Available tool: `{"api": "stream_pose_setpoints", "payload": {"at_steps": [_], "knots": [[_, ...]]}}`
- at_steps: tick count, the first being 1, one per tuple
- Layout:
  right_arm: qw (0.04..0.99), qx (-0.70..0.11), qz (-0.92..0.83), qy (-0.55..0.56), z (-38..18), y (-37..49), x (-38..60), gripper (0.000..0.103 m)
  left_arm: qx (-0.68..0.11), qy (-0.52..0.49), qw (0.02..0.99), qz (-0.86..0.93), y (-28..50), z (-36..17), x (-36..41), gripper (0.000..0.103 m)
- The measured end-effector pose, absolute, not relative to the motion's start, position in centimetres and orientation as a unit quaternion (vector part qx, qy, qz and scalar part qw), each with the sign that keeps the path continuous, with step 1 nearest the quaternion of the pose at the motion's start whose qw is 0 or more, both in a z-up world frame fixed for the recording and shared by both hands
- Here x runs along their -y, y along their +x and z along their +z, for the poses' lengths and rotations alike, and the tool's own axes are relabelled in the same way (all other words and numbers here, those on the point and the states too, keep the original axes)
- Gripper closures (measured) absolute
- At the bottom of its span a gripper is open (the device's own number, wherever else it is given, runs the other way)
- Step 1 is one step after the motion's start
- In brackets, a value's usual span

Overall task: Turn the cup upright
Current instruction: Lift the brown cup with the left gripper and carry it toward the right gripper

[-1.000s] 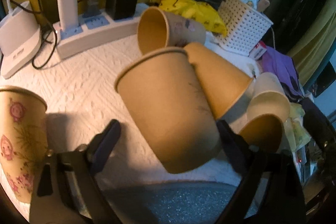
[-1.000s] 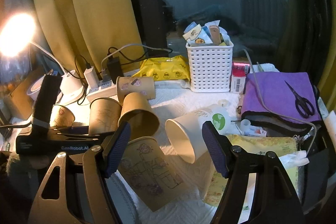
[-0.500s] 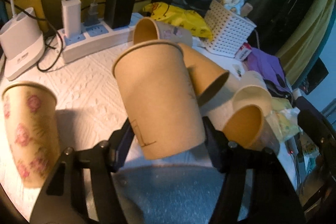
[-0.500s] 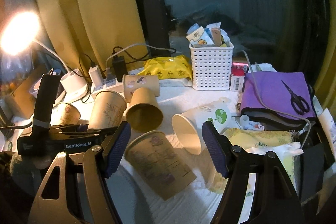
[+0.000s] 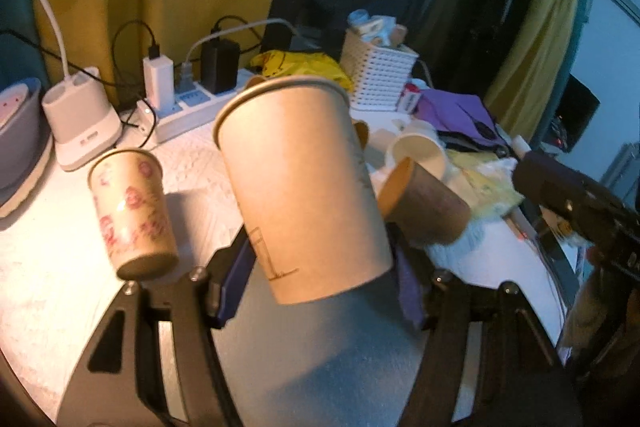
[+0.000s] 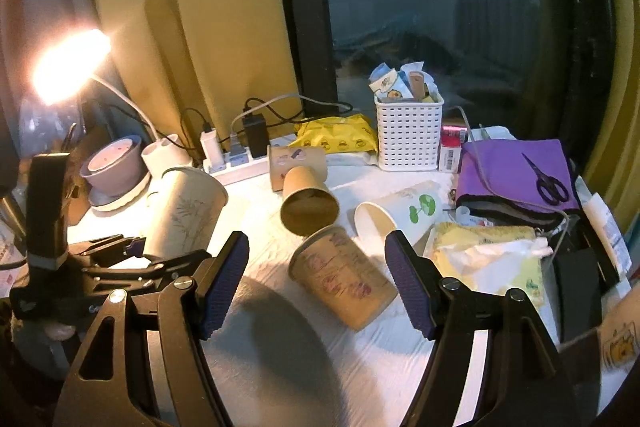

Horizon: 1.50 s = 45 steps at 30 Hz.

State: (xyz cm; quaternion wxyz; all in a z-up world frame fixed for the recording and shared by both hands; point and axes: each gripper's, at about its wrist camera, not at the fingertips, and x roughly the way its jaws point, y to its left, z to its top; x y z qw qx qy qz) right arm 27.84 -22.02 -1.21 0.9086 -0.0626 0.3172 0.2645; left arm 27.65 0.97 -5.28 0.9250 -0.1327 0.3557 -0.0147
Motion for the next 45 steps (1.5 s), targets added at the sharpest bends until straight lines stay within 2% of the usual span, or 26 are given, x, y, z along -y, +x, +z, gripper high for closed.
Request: {"api": "stream_pose_setpoints", "payload": {"at_steps": [14, 27, 45], "knots": [[0.908, -0.321, 0.267, -0.040, 0.0, 20.5, 22.9, 0.029, -0.342, -0.112, 0.930, -0.070, 18.9, -5.2, 1.8, 0.039], [0.897, -0.355, 0.263, -0.029, -1.5, 15.7, 23.3, 0.029, -0.352, -0.090, 0.930, -0.063, 12.5, -7.4, 2.8, 0.039], [0.846, -0.394, 0.355, 0.053, -2.2, 9.5, 22.7, 0.029, -0.299, -0.028, 0.948, -0.104, 6.0, -8.2, 7.0, 0.039]]}}
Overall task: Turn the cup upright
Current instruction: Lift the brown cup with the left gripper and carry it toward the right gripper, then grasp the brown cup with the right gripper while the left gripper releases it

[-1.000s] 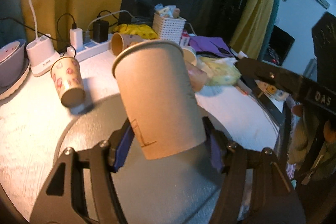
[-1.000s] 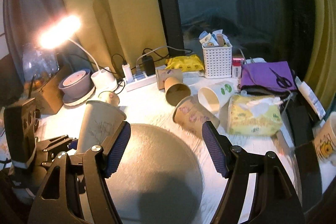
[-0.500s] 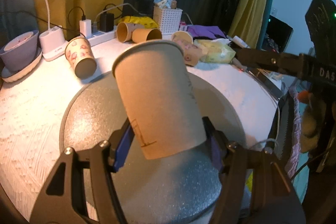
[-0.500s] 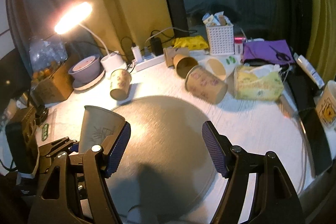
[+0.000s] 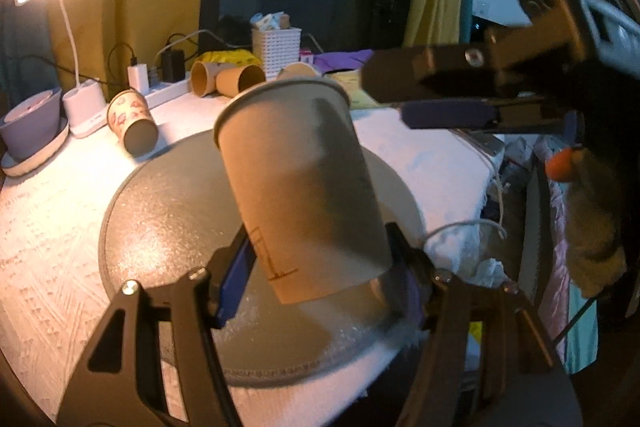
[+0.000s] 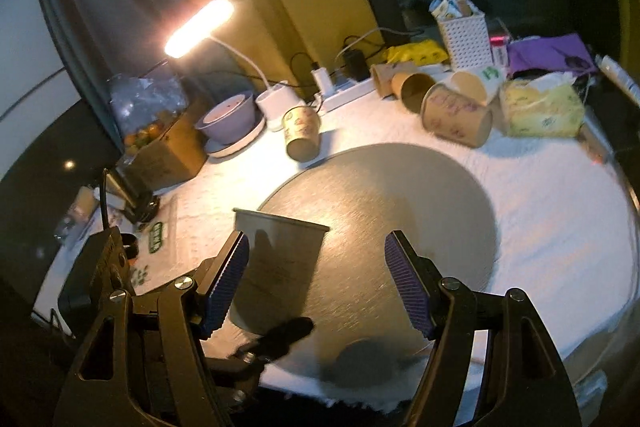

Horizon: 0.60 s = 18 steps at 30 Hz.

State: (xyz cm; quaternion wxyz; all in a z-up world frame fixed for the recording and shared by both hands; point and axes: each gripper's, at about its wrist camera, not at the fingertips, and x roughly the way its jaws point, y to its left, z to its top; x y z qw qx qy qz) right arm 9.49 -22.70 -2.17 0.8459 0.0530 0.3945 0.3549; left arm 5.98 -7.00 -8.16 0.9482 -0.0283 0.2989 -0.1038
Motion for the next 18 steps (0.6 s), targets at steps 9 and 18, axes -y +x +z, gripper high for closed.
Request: {"api": "stream_pose_setpoints", "payload": {"at_steps": [9, 18], "knots": [[0.822, -0.412, 0.387, 0.068, -2.4, 8.0, 21.7, 0.029, -0.271, -0.019, 0.954, -0.127, 3.8, -7.3, 7.7, 0.039], [0.798, -0.433, 0.409, 0.092, -2.9, 8.3, 21.0, 0.029, -0.236, 0.006, 0.961, -0.145, 2.4, -6.8, 8.5, 0.039]]}}
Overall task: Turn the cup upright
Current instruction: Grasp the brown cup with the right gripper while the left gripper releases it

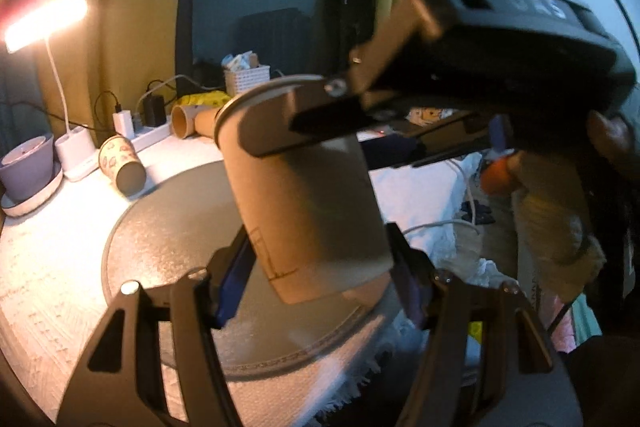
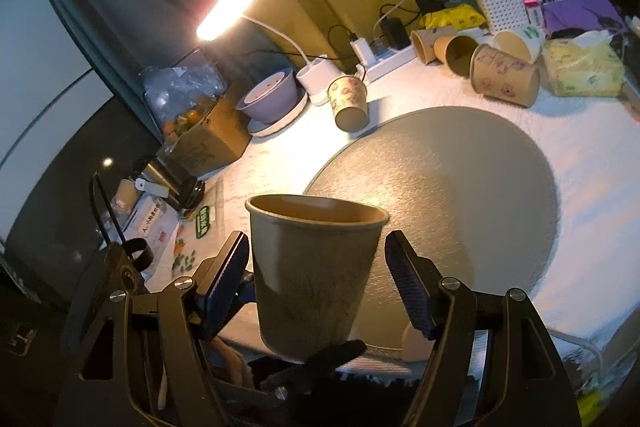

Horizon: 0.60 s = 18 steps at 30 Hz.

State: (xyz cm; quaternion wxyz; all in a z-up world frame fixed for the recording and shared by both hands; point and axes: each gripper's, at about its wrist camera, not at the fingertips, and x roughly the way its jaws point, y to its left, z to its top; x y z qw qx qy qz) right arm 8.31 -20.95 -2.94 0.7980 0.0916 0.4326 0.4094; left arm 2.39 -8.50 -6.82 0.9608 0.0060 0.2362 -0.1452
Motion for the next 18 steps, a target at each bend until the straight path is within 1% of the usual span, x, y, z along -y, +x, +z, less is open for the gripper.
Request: {"api": "stream_pose_setpoints", "payload": {"at_steps": [8, 10, 18], "knots": [[0.789, -0.445, 0.412, 0.102, -3.4, 9.1, 20.7, 0.030, -0.234, -0.002, 0.959, -0.159, 2.7, -6.8, 8.2, 0.039], [0.789, -0.446, 0.411, 0.098, -3.5, 9.2, 20.5, 0.031, -0.236, -0.003, 0.959, -0.157, 2.8, -6.9, 8.1, 0.039], [0.789, -0.452, 0.409, 0.081, -3.9, 9.9, 19.3, 0.033, -0.260, -0.032, 0.952, -0.157, 3.7, -7.5, 7.1, 0.037]]}}
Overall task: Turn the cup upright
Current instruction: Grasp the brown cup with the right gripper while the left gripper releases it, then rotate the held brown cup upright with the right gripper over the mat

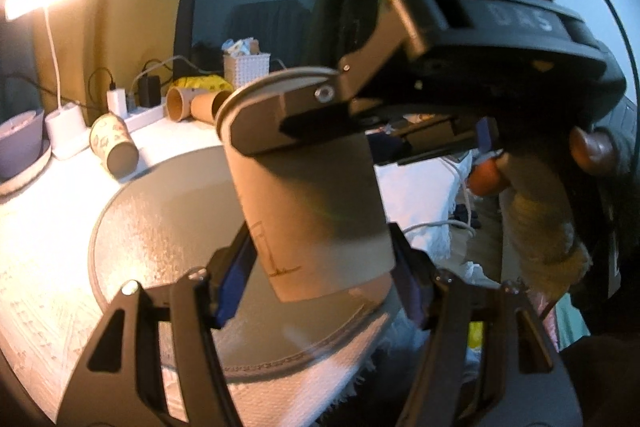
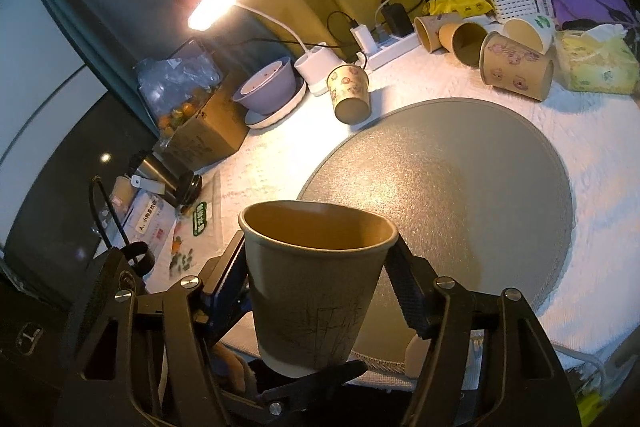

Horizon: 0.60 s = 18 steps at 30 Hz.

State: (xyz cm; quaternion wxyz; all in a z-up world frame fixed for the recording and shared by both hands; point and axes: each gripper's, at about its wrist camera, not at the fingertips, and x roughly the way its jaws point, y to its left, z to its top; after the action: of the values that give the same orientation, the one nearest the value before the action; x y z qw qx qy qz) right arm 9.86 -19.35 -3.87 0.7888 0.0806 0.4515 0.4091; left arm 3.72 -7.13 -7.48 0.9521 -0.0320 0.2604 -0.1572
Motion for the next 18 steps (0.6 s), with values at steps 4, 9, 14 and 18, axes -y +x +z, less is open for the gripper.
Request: {"api": "stream_pose_setpoints", "payload": {"at_steps": [4, 9, 14, 18], "knots": [[0.791, -0.452, 0.406, 0.071, -4.0, 10.1, 18.9, 0.033, -0.276, -0.046, 0.948, -0.155, 4.2, -8.0, 6.7, 0.021], [0.800, -0.452, 0.393, 0.052, -4.2, 10.8, 18.1, 0.033, -0.286, -0.055, 0.944, -0.153, 4.8, -8.3, 5.9, 0.021], [0.812, -0.446, 0.375, 0.040, -4.1, 11.7, 17.6, 0.033, -0.313, -0.068, 0.935, -0.150, 5.8, -8.9, 4.7, 0.021], [0.820, -0.444, 0.360, 0.032, -4.5, 12.6, 17.2, 0.033, -0.334, -0.082, 0.929, -0.138, 6.3, -9.3, 3.3, 0.021]]}}
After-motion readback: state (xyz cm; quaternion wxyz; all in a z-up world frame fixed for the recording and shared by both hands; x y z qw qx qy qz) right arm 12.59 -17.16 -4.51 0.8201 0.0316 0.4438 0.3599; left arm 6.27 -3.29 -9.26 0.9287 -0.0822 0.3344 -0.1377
